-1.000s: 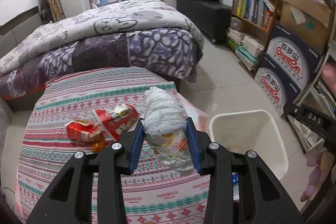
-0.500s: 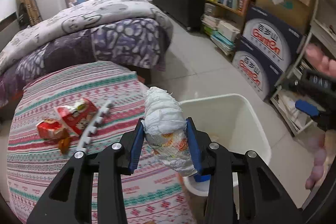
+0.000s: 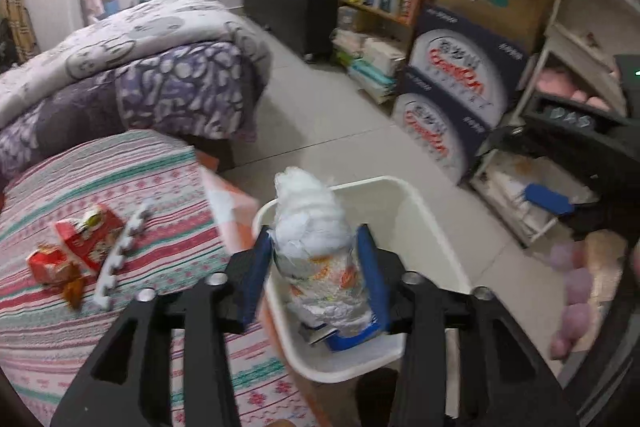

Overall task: Collect trash
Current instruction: 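Lower the white diaper into the wastebasket and open the left tool, then grasp the red snack packet on the blanket with the left tool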

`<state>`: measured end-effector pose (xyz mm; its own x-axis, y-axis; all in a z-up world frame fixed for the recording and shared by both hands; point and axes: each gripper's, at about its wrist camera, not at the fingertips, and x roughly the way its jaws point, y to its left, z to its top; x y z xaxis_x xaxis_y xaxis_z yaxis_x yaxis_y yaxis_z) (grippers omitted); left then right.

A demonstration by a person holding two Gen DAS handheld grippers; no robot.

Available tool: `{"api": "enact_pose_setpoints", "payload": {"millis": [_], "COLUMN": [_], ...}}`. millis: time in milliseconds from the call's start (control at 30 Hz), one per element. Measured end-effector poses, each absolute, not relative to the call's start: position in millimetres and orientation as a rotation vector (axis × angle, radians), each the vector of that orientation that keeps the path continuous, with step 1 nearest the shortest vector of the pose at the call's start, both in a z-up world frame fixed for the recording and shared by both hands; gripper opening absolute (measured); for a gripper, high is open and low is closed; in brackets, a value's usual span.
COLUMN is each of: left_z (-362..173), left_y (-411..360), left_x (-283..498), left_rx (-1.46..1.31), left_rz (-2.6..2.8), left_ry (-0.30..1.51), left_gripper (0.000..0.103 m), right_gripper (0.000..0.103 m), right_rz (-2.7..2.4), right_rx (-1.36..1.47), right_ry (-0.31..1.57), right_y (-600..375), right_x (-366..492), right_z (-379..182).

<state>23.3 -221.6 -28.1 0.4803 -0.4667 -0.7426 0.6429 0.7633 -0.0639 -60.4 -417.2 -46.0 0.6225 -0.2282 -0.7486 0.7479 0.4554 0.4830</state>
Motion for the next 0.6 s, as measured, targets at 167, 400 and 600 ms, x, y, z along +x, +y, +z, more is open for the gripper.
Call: {"api": "enact_pose_setpoints", "payload": {"millis": [167, 400, 600], "left_z": [-24, -25, -31], "left_y": [-220, -198, -172], "left_x": [24, 46, 72], "left_rx": [0.235, 0.203, 0.242], "left_rz": [-0.701, -0.603, -0.469], "left_ry": [0.801, 0.833, 0.858], "left_gripper": [0.075, 0.076, 0.079], "right_gripper": [0.076, 0.085, 0.088], "right_rz": [-0.657, -0.626, -0.587], "right_rx": [0.911, 0.904, 0.896], "right_ry": [0.667, 0.703, 0.76], "right_y": [-412, -400, -385], "right_x": [-55, -43, -29], "right_z": [-47, -51, -59]}}
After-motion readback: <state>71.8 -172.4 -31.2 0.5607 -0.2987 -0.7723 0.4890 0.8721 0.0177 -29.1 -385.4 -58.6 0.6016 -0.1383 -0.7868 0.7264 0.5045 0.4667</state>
